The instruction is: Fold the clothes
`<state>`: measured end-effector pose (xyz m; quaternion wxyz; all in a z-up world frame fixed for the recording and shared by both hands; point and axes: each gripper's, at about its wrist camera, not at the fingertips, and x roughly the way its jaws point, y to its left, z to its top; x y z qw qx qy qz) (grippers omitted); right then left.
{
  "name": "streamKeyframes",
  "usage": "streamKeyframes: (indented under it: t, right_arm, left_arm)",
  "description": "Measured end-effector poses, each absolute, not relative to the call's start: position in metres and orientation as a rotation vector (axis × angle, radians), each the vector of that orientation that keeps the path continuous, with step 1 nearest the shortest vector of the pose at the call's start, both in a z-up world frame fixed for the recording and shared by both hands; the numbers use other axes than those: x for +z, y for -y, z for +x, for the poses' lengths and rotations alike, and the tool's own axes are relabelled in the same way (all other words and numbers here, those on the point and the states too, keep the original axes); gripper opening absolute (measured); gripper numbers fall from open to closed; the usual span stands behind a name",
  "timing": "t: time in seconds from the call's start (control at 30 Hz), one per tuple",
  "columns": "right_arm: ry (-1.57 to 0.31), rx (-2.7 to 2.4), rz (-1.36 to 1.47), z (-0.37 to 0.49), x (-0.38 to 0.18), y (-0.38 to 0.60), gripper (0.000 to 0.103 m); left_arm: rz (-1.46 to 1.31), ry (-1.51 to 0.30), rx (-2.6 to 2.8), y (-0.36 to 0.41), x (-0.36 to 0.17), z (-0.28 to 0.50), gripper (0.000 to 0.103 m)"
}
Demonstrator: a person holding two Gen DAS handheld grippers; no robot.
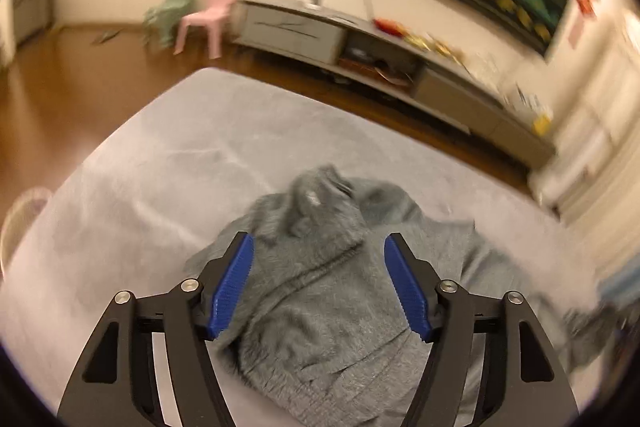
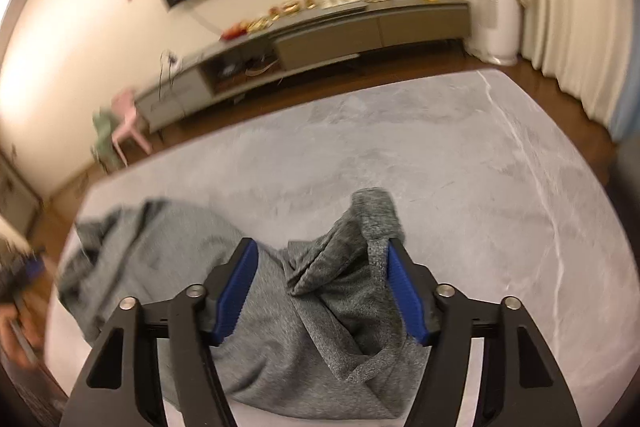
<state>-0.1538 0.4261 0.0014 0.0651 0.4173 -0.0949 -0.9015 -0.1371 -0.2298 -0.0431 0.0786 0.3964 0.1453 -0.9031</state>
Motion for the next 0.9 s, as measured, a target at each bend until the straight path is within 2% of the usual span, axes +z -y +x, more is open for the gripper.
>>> streamKeyframes:
  t: [0.17,0.23,0.27,0.33,0.37,0.43,0.53,0.63,0.73,0.87,0.9]
  right_arm:
    - [0.230,-2.679,1.300,-0.145,-0.004,-0.436,0.069]
    - [0.169,-2.599,1.370,-0.139,-0.017,-0.436,0.070]
    - [0.123,-2.555,1.409,-0.135,-0.025,-0.433,0.070]
    - [-0.018,-2.504,1.482,-0.134,-0.049,-0.420,0.069]
    - [-0.053,-2.486,1.511,-0.136,-0.059,-0.416,0.066]
    - [-0.104,-2.452,1.573,-0.142,-0.078,-0.410,0.004]
    - [-0.068,-2.579,1.519,-0.150,-0.065,-0.421,0.002]
    - [0.147,-2.761,1.319,-0.143,-0.017,-0.454,0.001]
    - [0.273,-2.859,1.254,-0.135,-0.001,-0.476,0.001]
    - [0.394,-2.748,1.432,-0.150,-0.040,-0.477,0.006]
    - [0.434,-2.704,1.480,-0.155,-0.052,-0.475,0.023]
  left_arm:
    - [1.334,-0.038,-2.677,0.189,-0.082,-0.180,0.071]
    - [1.342,0.028,-2.626,0.190,-0.100,-0.196,0.070]
    - [1.341,0.035,-2.606,0.193,-0.106,-0.202,0.055]
    - [1.375,-0.045,-2.583,0.206,-0.114,-0.213,0.010]
    - [1.384,-0.117,-2.579,0.215,-0.115,-0.217,0.009]
    - [1.290,-0.208,-2.614,0.230,-0.097,-0.216,0.008]
    - [1.016,-0.418,-2.681,0.266,-0.032,-0.183,0.007]
    - [0.767,-0.610,-2.668,0.313,0.022,-0.133,0.007]
    - [0.729,-0.748,-2.505,0.362,0.012,-0.097,0.008]
    - [0.976,-0.789,-2.383,0.390,-0.043,-0.093,0.008]
    - [1.037,-0.790,-2.389,0.389,-0.053,-0.093,0.008]
